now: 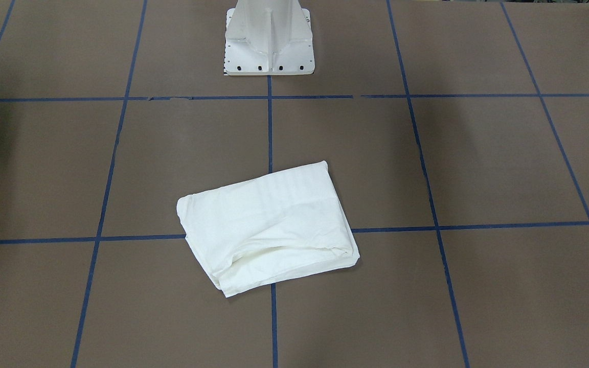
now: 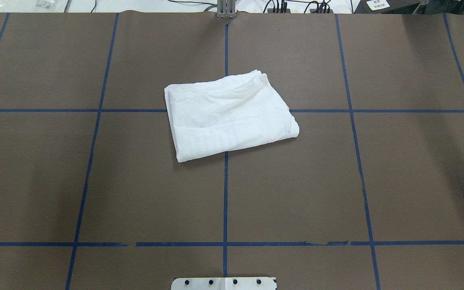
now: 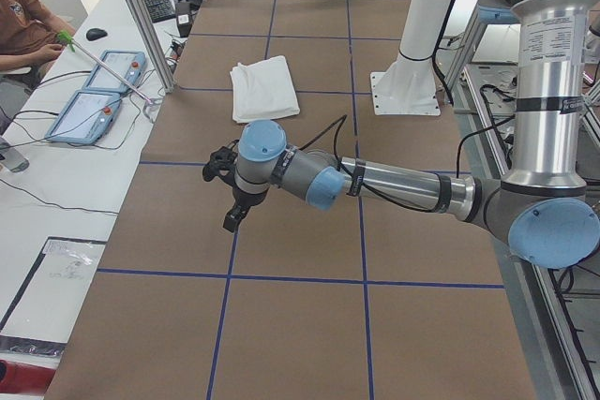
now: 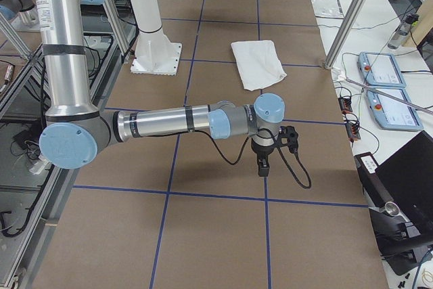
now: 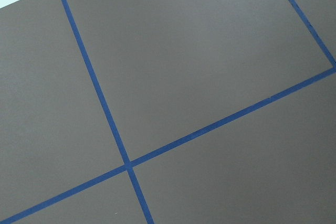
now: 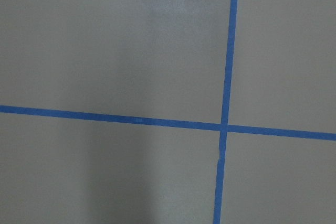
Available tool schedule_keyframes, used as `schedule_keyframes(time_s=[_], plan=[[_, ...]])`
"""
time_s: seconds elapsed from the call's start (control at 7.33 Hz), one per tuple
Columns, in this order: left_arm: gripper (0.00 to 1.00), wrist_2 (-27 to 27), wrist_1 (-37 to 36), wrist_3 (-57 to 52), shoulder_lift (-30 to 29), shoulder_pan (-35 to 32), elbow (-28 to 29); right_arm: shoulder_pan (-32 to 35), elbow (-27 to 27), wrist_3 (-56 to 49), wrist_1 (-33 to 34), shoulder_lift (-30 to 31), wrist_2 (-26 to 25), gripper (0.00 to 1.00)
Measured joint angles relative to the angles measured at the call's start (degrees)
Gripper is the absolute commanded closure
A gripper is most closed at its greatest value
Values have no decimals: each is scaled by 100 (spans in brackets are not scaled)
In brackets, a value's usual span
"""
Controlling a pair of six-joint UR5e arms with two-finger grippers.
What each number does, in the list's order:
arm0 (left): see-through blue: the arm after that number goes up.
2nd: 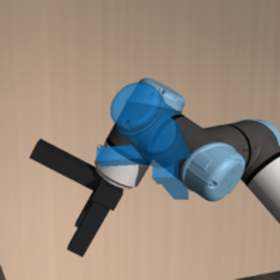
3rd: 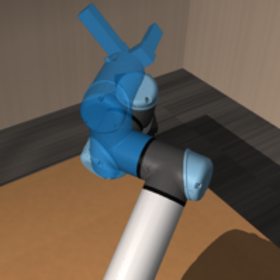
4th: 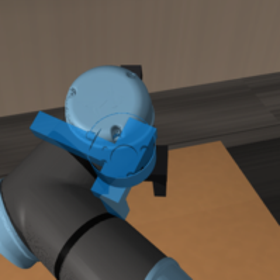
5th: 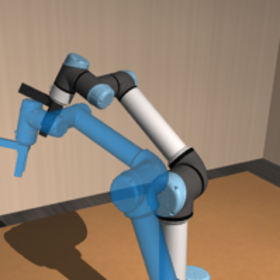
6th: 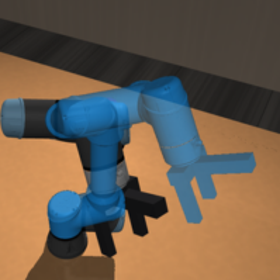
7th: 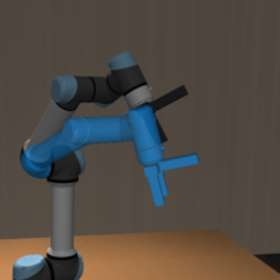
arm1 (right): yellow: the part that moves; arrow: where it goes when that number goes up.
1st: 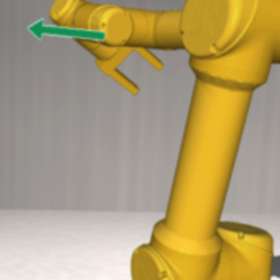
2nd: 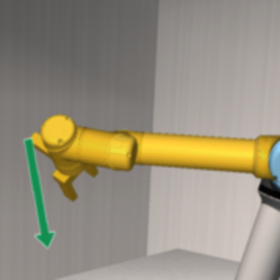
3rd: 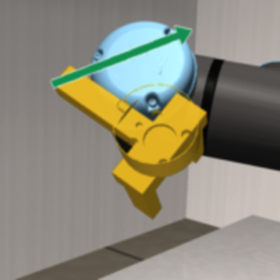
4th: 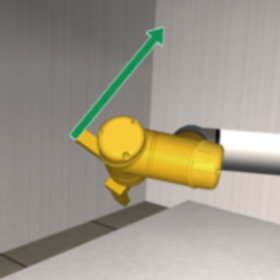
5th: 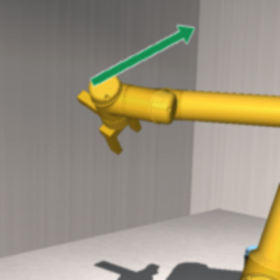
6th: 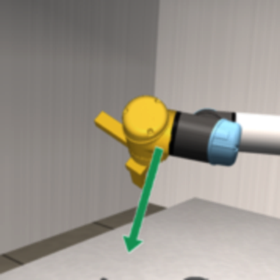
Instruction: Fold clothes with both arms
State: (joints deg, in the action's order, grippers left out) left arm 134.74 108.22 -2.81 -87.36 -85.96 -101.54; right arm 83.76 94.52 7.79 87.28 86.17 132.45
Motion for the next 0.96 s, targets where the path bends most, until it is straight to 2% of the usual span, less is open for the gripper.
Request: schedule_keyframes(time_s=[0.96], plan=[[0,0,-4,-40,-67,31,4,0,-35,-7,-8,-6,0,0]])
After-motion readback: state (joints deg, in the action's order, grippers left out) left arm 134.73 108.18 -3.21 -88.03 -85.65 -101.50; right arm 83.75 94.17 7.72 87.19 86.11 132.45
